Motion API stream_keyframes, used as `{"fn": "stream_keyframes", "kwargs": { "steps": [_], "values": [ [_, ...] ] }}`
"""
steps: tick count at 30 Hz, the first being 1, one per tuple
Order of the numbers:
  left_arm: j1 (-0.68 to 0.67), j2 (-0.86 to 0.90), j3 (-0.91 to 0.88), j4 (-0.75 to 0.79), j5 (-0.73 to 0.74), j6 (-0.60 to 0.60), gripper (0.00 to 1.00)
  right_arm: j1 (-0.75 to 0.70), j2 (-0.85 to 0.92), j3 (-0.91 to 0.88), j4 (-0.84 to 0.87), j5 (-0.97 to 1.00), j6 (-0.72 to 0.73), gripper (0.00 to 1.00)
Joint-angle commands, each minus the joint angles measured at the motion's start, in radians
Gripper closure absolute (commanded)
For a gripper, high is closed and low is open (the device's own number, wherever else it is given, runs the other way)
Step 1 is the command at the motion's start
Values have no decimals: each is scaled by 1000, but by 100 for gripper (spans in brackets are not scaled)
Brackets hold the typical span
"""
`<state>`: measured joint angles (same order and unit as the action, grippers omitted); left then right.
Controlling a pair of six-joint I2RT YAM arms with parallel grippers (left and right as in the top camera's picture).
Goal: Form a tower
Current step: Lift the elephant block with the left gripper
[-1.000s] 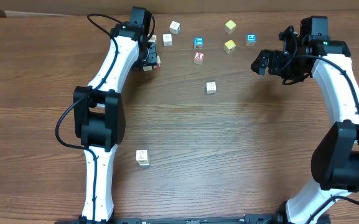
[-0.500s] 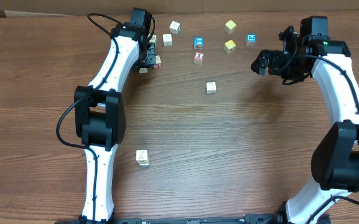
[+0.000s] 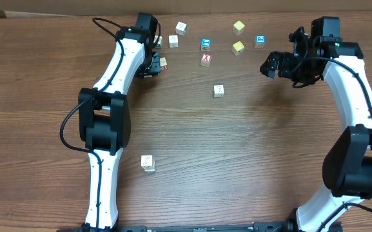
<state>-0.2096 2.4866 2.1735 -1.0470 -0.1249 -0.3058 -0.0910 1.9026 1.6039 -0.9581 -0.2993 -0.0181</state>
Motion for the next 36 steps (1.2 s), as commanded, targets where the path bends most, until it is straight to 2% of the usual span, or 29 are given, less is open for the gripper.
{"fn": "stream_keyframes", "kwargs": {
  "steps": [1,3,6,8,19,25,31,36],
  "values": [
    [-6,15,3,5,-13,14,62,0,-27,21,6,-1,4,0],
    [-6,15,6,4,-13,15,62,0,-27,21,6,-1,4,0],
    [-6,15,10,14,-13,15,54,0,-27,21,6,-1,4,0],
    [-6,15,10,32,-13,21,53,0,-27,21,6,-1,4,0],
    [-5,15,36,15,-12,22,69,0,-27,21,6,-1,4,0],
    [-5,-21,137,-98,14,17,74,0,-27,21,6,-1,4,0],
    [-5,-140,142,-195,14,-2,76,0,-27,21,6,-1,4,0],
    [-5,-256,142,-334,14,-29,78,0,-27,21,6,-1,4,0]
  ]
}}
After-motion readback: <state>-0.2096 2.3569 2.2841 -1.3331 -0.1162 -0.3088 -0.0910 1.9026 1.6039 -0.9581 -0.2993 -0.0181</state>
